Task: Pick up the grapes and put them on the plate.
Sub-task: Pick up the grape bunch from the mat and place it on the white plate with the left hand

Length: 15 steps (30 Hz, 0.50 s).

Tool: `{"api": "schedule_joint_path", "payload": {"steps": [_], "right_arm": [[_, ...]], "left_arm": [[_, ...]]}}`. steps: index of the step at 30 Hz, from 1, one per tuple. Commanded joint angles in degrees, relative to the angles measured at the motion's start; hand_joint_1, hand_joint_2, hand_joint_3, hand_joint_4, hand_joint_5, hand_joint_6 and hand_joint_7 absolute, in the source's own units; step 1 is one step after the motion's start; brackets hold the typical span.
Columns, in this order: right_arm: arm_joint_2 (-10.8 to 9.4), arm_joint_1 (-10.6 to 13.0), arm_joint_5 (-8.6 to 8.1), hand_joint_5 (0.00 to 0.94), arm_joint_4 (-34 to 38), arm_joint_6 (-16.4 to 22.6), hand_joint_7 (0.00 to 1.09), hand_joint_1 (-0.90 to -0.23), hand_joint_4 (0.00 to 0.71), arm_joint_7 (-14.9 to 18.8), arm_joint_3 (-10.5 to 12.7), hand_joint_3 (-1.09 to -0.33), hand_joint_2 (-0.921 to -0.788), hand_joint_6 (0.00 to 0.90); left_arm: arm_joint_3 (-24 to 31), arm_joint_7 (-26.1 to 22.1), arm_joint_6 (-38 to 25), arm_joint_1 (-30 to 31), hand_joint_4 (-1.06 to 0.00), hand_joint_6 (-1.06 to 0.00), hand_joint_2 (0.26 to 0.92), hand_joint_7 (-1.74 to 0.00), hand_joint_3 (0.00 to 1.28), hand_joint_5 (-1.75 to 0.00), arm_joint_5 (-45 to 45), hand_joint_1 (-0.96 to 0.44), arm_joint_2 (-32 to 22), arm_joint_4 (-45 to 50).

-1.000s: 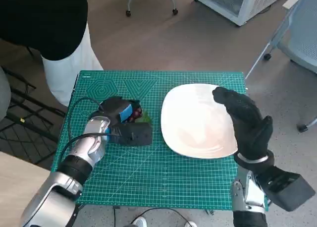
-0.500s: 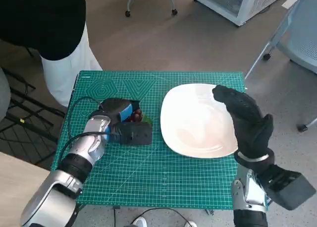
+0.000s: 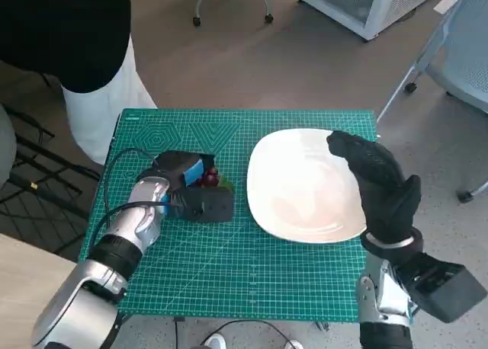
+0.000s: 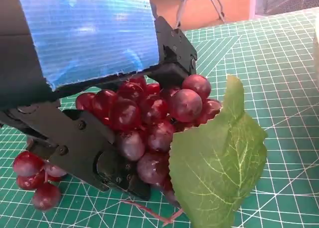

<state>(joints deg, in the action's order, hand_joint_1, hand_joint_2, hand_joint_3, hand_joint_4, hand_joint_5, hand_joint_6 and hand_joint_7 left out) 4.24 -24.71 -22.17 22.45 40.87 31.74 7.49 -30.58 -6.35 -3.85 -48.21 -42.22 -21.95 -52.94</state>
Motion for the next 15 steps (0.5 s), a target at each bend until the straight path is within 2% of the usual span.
{"api": "schedule_joint_path", "payload": {"steps": [1,8,15], "right_arm": [[0.02,0.27,0.20,0.000,0.03,-1.01,0.57,-0.414,0.315,-0.22,-0.01,-0.561,-0.921,0.031],[-0.13,0.28,0.28,0.000,-0.03,-1.05,0.57,-0.416,0.315,-0.31,-0.09,-0.562,-0.921,0.029],[-0.27,0.19,0.21,0.000,0.06,-1.14,0.58,-0.416,0.313,-0.39,-0.14,-0.563,-0.921,0.027]], "left_arm": [[-0.42,-0.27,-0.60,2.33,-0.56,-0.58,0.920,-1.11,0.15,-1.41,-0.10,0.00,-0.16,-1.22],[0.20,-0.72,-0.53,2.75,-0.57,-0.58,0.920,-1.10,0.15,-1.41,0.30,0.00,-0.98,0.94],[0.96,-1.76,-0.69,3.18,-0.63,-0.56,0.920,-1.16,0.12,-1.30,0.63,0.00,-2.17,4.05]]}}
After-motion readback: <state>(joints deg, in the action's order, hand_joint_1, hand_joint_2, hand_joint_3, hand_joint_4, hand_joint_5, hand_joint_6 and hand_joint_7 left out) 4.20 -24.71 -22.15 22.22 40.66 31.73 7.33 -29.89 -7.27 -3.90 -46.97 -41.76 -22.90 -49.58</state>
